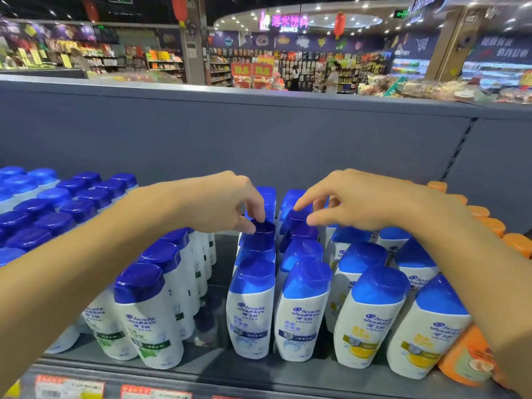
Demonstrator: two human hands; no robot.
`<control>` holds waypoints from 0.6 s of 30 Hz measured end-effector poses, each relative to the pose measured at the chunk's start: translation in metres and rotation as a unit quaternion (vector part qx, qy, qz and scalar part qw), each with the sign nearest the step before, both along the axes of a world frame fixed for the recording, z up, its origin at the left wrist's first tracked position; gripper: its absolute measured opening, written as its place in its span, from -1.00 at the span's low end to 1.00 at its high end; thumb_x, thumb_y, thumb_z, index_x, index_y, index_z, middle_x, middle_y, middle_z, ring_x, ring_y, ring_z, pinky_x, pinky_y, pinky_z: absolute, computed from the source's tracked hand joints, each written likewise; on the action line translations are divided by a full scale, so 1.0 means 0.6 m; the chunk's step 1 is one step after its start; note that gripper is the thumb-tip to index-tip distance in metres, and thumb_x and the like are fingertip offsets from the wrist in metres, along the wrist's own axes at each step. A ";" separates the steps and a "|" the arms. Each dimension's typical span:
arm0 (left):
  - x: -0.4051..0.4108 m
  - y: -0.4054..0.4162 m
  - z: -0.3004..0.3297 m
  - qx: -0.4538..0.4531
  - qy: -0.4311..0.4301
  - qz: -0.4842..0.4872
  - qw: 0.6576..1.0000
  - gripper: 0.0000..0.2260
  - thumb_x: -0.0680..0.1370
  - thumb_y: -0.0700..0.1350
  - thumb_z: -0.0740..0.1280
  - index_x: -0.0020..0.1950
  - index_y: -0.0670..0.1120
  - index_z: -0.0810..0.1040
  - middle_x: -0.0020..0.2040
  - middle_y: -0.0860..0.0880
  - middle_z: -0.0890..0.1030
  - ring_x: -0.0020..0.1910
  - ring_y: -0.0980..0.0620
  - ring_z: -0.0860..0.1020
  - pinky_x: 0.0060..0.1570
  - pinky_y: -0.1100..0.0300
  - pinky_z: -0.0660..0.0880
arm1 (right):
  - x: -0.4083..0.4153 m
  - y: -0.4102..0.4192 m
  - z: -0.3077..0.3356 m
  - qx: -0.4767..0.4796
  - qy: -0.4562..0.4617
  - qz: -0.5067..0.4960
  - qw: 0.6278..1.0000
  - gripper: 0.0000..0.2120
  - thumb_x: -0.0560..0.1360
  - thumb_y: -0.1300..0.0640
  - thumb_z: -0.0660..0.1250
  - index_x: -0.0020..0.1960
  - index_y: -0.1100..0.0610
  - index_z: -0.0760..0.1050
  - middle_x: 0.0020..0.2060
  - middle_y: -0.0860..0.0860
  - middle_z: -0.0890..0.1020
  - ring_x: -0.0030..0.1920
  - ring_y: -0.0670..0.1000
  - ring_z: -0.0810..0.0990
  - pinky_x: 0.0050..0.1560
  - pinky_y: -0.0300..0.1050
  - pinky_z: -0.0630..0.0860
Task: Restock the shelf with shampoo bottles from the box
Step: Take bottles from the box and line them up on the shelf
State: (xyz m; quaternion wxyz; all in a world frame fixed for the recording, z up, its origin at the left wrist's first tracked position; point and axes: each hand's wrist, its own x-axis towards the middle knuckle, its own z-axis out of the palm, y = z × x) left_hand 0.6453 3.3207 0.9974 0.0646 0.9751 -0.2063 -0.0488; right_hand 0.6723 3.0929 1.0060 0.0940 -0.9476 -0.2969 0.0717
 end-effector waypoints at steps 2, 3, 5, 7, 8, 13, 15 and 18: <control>0.007 0.006 0.015 -0.002 -0.005 0.007 1.000 -0.88 0.52 0.02 0.35 0.04 0.14 0.60 -0.06 0.21 0.56 -0.09 0.12 0.59 -0.19 0.26 0.49 | 0.016 -0.005 0.013 0.005 -0.024 -0.013 1.000 -0.76 0.52 -0.05 0.33 0.19 -0.21 0.53 -0.07 -0.15 0.59 -0.14 -0.12 0.57 -0.10 -0.15 0.49; 0.014 0.007 0.021 0.002 -0.016 0.006 1.000 -0.87 0.53 0.00 0.34 0.05 0.13 0.61 -0.02 0.18 0.58 -0.09 0.11 0.60 -0.16 0.23 0.51 | 0.024 -0.002 0.016 -0.010 -0.028 -0.014 0.999 -0.72 0.52 -0.02 0.34 0.22 -0.20 0.52 -0.08 -0.16 0.59 -0.11 -0.09 0.57 -0.04 -0.10 0.51; 0.031 0.002 0.024 0.023 -0.030 0.001 0.999 -0.81 0.53 -0.01 0.34 0.14 0.12 0.59 0.07 0.11 0.59 -0.06 0.09 0.59 -0.13 0.23 0.49 | 0.036 0.011 0.009 -0.061 -0.018 -0.002 0.998 -0.62 0.51 0.04 0.37 0.30 -0.20 0.47 -0.11 -0.17 0.58 -0.08 -0.06 0.57 -0.02 -0.07 0.50; 0.044 -0.010 0.019 0.044 -0.018 -0.009 0.999 -0.74 0.53 -0.02 0.35 0.21 0.13 0.56 0.10 0.09 0.58 -0.04 0.07 0.56 -0.19 0.30 0.42 | 0.042 0.024 -0.005 -0.099 -0.013 0.009 0.995 -0.53 0.49 0.10 0.39 0.34 -0.19 0.41 -0.10 -0.15 0.57 -0.12 -0.08 0.53 -0.09 -0.12 0.42; 0.049 -0.015 0.015 0.054 -0.012 -0.014 0.998 -0.73 0.53 -0.03 0.36 0.23 0.12 0.55 0.10 0.08 0.57 -0.05 0.06 0.55 -0.16 0.28 0.42 | 0.044 0.027 -0.011 -0.106 -0.016 0.012 0.994 -0.51 0.49 0.12 0.39 0.36 -0.19 0.40 -0.09 -0.13 0.56 -0.15 -0.12 0.50 -0.10 -0.13 0.40; 0.057 -0.019 0.003 0.049 -0.006 -0.018 0.999 -0.75 0.53 -0.06 0.36 0.20 0.10 0.58 0.00 0.11 0.51 -0.12 0.09 0.54 -0.06 0.20 0.44 | 0.051 0.024 -0.022 -0.092 -0.033 0.023 0.995 -0.49 0.48 0.12 0.39 0.37 -0.20 0.39 -0.10 -0.12 0.54 -0.23 -0.20 0.44 -0.11 -0.10 0.44; 0.058 -0.016 0.000 0.032 0.000 -0.016 0.999 -0.77 0.53 -0.08 0.36 0.18 0.10 0.59 -0.02 0.12 0.50 -0.11 0.08 0.58 -0.09 0.21 0.44 | 0.051 0.024 -0.024 -0.093 -0.033 0.028 0.995 -0.49 0.49 0.13 0.39 0.37 -0.20 0.39 -0.09 -0.11 0.55 -0.24 -0.18 0.45 -0.09 -0.09 0.47; 0.061 -0.012 -0.002 0.013 0.013 -0.017 1.000 -0.77 0.53 -0.09 0.36 0.16 0.11 0.59 -0.01 0.11 0.53 -0.14 0.03 0.64 -0.10 0.19 0.50 | 0.050 0.026 -0.023 -0.100 -0.038 0.028 0.994 -0.50 0.50 0.13 0.37 0.38 -0.19 0.38 -0.06 -0.10 0.56 -0.24 -0.19 0.44 -0.05 -0.06 0.50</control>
